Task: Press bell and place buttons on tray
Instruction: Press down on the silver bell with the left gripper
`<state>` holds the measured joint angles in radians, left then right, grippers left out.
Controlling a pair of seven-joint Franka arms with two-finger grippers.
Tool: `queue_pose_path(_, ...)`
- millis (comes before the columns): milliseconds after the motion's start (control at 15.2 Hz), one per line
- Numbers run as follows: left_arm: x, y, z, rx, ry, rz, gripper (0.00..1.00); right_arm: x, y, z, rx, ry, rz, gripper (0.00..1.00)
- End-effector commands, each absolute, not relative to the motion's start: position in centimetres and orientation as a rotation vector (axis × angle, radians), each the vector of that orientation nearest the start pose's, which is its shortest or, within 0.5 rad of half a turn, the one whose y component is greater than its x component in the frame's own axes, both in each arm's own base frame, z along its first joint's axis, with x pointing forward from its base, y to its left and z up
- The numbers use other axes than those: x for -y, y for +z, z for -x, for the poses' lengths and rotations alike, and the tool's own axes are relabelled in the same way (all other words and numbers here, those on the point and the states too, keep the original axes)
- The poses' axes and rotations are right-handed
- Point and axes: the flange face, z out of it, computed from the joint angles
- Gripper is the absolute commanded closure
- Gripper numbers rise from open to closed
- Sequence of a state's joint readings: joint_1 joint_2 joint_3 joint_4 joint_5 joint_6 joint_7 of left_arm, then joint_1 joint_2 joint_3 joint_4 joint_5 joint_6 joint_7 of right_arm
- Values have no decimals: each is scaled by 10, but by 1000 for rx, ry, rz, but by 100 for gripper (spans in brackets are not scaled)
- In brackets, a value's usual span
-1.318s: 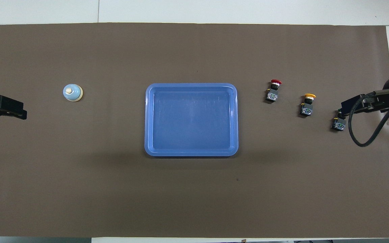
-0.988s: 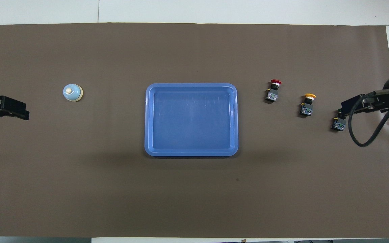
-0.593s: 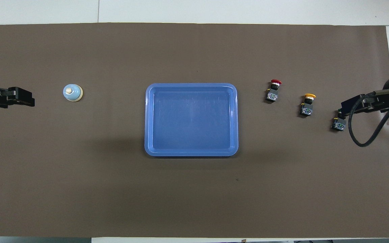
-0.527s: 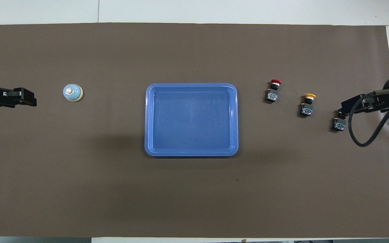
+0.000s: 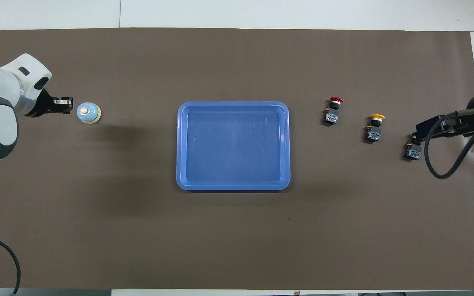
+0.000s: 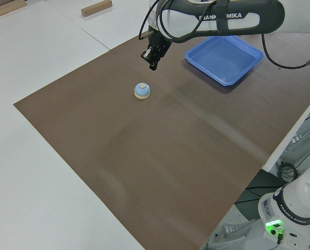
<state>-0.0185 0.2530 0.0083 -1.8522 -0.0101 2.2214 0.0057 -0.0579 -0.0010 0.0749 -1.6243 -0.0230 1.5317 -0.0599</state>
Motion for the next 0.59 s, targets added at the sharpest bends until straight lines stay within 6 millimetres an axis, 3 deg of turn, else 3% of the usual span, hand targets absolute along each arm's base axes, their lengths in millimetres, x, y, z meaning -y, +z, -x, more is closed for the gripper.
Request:
queue_pose_path(0,4,394,-639,-43,-223,3122,100,-6,599,-546,92,141,3161,0)
queue_pose_path(527,5,362,-647,-39,-245,3121,100,-6,598,-547,92,144,3161,0)
